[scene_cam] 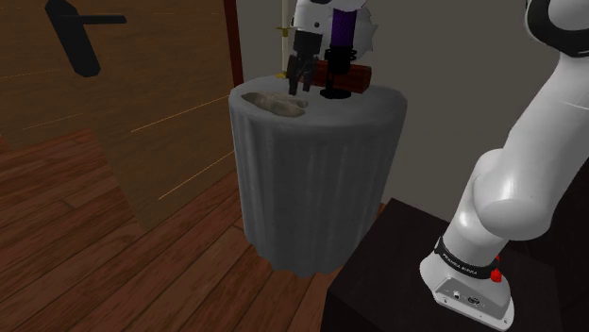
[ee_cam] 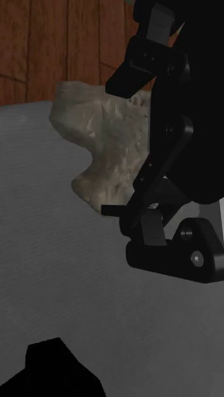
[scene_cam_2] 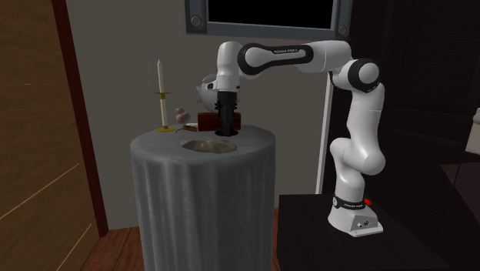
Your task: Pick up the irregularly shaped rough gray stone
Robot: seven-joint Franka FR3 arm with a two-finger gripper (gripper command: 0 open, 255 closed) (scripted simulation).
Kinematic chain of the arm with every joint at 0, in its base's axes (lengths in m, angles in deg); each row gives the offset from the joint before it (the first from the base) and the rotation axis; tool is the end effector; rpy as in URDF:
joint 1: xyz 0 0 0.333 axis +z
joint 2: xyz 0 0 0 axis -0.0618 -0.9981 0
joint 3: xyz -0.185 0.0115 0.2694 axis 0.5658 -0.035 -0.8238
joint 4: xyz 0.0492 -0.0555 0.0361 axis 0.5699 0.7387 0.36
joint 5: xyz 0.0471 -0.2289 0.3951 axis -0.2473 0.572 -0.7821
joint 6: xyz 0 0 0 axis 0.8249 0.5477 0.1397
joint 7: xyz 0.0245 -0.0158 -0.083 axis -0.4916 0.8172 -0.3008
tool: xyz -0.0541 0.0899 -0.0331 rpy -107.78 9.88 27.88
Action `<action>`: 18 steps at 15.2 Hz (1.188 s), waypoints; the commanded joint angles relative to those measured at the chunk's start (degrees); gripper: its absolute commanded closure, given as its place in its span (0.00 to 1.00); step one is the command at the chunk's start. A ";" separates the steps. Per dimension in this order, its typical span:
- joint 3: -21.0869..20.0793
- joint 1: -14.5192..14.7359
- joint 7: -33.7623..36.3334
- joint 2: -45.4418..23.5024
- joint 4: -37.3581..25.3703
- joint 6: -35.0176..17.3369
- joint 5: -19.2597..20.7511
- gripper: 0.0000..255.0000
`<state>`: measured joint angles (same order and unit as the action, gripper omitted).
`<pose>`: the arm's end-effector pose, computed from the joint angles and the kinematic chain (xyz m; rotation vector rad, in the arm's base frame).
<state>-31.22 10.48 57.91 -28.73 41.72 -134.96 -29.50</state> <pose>0.6022 -0.0050 0.5896 -2.9963 -0.2874 -0.1166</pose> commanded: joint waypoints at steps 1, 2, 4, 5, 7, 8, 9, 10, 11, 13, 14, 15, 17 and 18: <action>-0.13 0.49 -2.31 -4.37 -5.35 0.79 -0.96 0.00; -0.22 0.63 -3.44 -6.61 -8.15 1.27 -1.45 0.00; -0.52 0.81 -5.56 -11.19 -14.13 2.49 -2.39 0.00; -0.72 0.85 -6.55 -13.54 -17.33 3.25 -2.84 0.00; -1.23 0.86 -8.38 -18.46 -24.29 5.08 -3.67 0.00; -1.53 0.83 -9.20 -21.06 -28.12 6.19 -4.06 0.00; -1.87 0.77 -9.96 -23.80 -32.26 7.46 -4.42 0.00; -1.95 0.73 -10.03 -24.14 -32.78 7.62 -4.45 0.00; -1.96 0.79 -10.16 -23.83 -31.54 6.70 -4.41 0.00; -1.97 0.91 -10.41 -23.29 -29.20 4.91 -4.38 0.00; -1.98 0.97 -10.54 -23.06 -28.08 4.03 -4.37 0.00; -1.98 1.02 -10.66 -22.85 -27.01 3.17 -4.36 0.00; -2.00 1.14 -10.98 -22.41 -24.38 1.01 -4.36 0.00; -2.00 1.14 -10.98 -22.41 -24.38 1.01 -4.36 0.00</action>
<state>-33.25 11.63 47.10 -51.35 16.52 -133.32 -33.85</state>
